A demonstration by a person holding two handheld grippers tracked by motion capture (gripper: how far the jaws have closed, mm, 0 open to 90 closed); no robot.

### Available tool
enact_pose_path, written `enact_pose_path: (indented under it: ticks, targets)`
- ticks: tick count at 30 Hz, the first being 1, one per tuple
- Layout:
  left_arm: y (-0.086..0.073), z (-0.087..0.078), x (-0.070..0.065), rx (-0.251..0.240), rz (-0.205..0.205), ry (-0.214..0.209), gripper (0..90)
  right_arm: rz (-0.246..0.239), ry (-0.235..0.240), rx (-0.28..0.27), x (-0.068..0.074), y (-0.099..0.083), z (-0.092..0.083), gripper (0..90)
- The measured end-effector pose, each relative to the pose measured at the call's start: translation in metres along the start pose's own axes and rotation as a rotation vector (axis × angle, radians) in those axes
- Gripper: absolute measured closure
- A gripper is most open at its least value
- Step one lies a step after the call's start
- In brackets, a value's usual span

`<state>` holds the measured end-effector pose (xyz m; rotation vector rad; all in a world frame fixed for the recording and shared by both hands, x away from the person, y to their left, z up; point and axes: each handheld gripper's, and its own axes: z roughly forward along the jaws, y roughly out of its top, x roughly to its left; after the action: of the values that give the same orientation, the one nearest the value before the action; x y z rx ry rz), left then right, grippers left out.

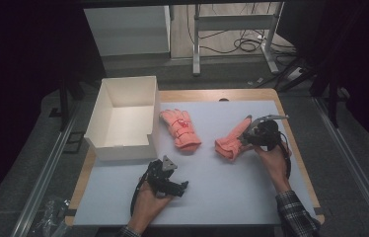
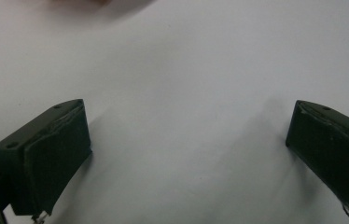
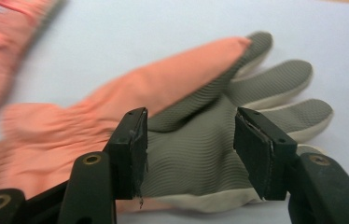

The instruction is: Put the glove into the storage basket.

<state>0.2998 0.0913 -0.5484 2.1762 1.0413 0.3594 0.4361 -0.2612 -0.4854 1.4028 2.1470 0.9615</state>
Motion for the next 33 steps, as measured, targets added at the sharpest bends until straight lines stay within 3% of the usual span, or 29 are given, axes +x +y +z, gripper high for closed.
enact_pose_path:
  ticks: [4,6,7,8,13,16,22,26,33]
  targets:
    - [0.0,0.0,0.0,0.002,0.003,0.0,0.0,-0.003,-0.026,0.046,-0.001,-0.002,0.012,44.6]
    - [0.0,0.0,0.0,0.002,0.003,0.0,0.0,-0.018,-0.053,0.053,0.002,-0.005,0.017,54.7]
    - [0.0,0.0,0.0,0.002,0.003,0.0,0.0,-0.018,-0.053,0.053,0.002,-0.005,0.017,54.7]
    - [0.0,0.0,0.0,0.002,0.003,0.0,0.0,-0.051,-0.085,0.05,0.006,-0.008,0.019,68.5]
    - [0.0,0.0,0.0,0.002,0.003,0.0,0.0,-0.068,-0.083,0.04,0.01,-0.009,0.018,85.5]
    - [0.0,0.0,0.0,0.001,0.001,0.0,0.0,-0.075,-0.08,0.038,0.01,-0.009,0.017,86.2]
    - [0.0,0.0,0.0,-0.001,-0.001,0.0,0.0,-0.075,-0.018,0.016,0.006,-0.005,0.004,87.0]
    - [0.0,0.0,0.0,-0.001,-0.001,0.0,0.0,-0.086,-0.001,0.01,0.006,-0.004,-0.001,87.2]
    - [0.0,0.0,0.0,0.003,0.003,0.0,0.0,-0.102,0.079,-0.004,0.006,-0.001,-0.019,87.4]
